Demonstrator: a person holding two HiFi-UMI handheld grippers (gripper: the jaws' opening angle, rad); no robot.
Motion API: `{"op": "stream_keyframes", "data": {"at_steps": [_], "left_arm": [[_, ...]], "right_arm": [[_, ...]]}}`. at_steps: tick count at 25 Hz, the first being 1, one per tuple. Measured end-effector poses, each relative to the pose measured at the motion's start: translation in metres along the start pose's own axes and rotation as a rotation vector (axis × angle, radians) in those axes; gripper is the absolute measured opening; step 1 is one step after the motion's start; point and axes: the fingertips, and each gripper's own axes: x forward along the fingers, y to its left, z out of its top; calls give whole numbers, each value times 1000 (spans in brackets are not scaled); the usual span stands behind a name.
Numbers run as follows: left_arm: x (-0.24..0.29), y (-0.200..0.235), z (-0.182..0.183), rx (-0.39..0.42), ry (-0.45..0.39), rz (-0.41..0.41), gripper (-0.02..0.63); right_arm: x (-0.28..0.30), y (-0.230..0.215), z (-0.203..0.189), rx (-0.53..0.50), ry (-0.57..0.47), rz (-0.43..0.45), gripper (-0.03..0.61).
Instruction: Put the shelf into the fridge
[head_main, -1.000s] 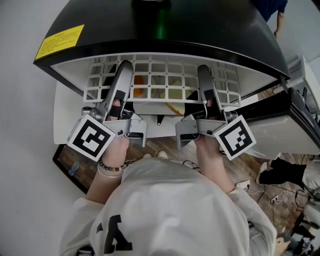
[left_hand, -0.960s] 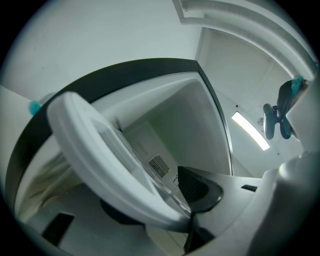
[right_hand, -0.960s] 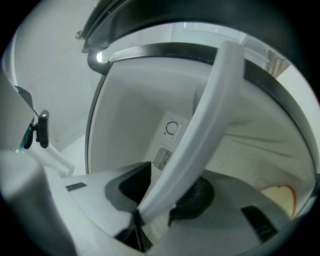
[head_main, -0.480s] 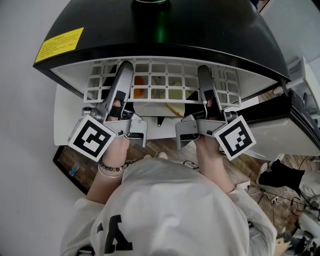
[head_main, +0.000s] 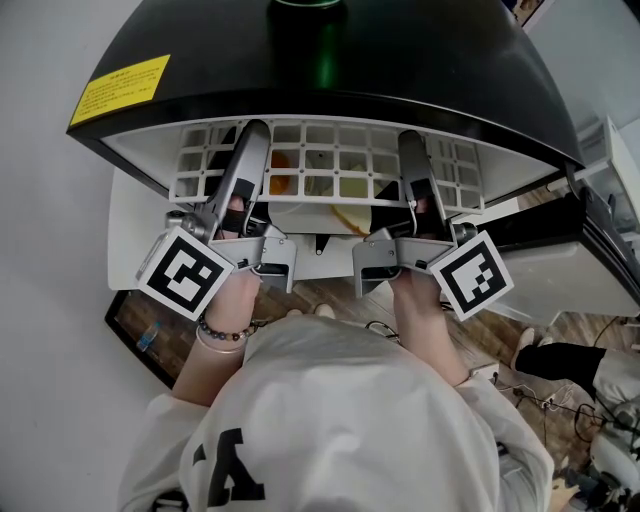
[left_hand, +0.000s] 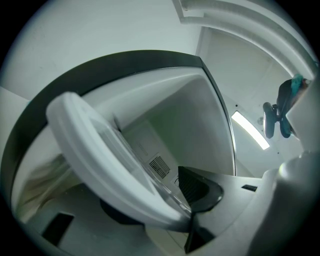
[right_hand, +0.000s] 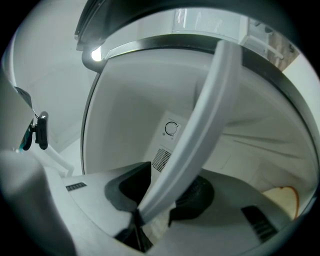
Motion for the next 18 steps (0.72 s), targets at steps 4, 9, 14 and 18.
{"op": "stream_keyframes", "data": {"at_steps": [4, 9, 14, 18], "left_arm": [[3, -2, 0, -19, -7, -15, 196], [4, 0, 0, -20, -4, -13, 198], [6, 2, 1, 13, 7, -4, 199], [7, 2, 1, 22, 11, -2, 201]], "right_arm": [[2, 0, 0, 1, -2, 0, 118], [4, -1, 1, 5, -5, -5, 118], [6, -2, 1, 7, -5, -5, 118], [7, -3, 2, 9, -5, -4, 118]]}}
